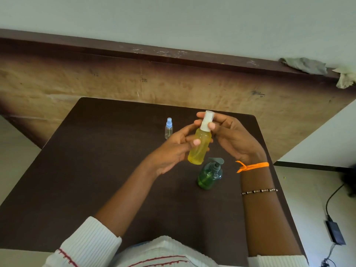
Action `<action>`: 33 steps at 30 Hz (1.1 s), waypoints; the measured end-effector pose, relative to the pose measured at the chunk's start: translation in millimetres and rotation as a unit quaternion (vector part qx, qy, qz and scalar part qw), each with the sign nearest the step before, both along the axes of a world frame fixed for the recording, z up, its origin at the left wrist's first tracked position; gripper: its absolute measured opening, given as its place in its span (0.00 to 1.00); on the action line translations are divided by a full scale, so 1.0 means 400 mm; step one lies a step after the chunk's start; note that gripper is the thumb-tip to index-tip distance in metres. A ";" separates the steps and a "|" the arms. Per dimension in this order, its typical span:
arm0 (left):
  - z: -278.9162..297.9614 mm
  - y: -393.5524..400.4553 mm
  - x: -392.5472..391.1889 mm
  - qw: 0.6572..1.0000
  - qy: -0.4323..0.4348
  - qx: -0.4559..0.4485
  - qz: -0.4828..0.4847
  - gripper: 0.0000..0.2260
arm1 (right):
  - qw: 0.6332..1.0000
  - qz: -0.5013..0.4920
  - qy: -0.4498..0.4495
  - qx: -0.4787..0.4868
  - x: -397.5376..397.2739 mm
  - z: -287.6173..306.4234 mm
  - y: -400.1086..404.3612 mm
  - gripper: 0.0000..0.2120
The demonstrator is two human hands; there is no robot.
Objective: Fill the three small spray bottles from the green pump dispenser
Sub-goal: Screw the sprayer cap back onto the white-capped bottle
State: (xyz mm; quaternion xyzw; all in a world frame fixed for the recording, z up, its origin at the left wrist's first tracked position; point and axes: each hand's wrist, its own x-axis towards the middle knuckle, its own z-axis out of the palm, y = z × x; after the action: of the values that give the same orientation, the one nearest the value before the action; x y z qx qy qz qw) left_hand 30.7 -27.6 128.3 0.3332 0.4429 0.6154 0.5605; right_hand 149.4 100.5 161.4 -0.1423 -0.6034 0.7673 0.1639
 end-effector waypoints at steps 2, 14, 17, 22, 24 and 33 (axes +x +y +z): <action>0.007 -0.005 0.000 0.999 -0.039 0.004 -0.025 0.25 | 0.999 0.009 0.015 -0.038 -0.002 -0.009 0.001 0.20; -0.028 0.023 0.033 0.977 0.135 -0.061 0.153 0.32 | 0.976 -0.203 -0.084 0.012 -0.036 -0.025 -0.043 0.13; -0.012 0.008 0.019 0.997 0.010 -0.025 0.079 0.28 | 0.991 -0.112 -0.068 0.017 -0.021 0.001 -0.018 0.15; 0.023 0.002 0.018 0.987 -0.158 0.033 -0.014 0.18 | 0.996 0.028 0.052 -0.069 -0.014 0.003 -0.001 0.17; 0.033 0.011 0.033 0.987 -0.160 0.005 -0.005 0.19 | 0.995 0.054 0.056 -0.058 -0.027 0.002 -0.010 0.20; 0.034 0.016 0.035 0.986 -0.099 -0.073 0.112 0.17 | 0.997 -0.061 0.025 -0.041 -0.049 -0.004 -0.057 0.21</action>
State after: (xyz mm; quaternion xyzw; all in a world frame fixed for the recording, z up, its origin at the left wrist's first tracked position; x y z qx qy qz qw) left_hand 44.7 -21.3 141.7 0.1773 0.4638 0.6702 0.5517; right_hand 129.7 77.7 159.7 -0.1662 -0.5573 0.7833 0.2196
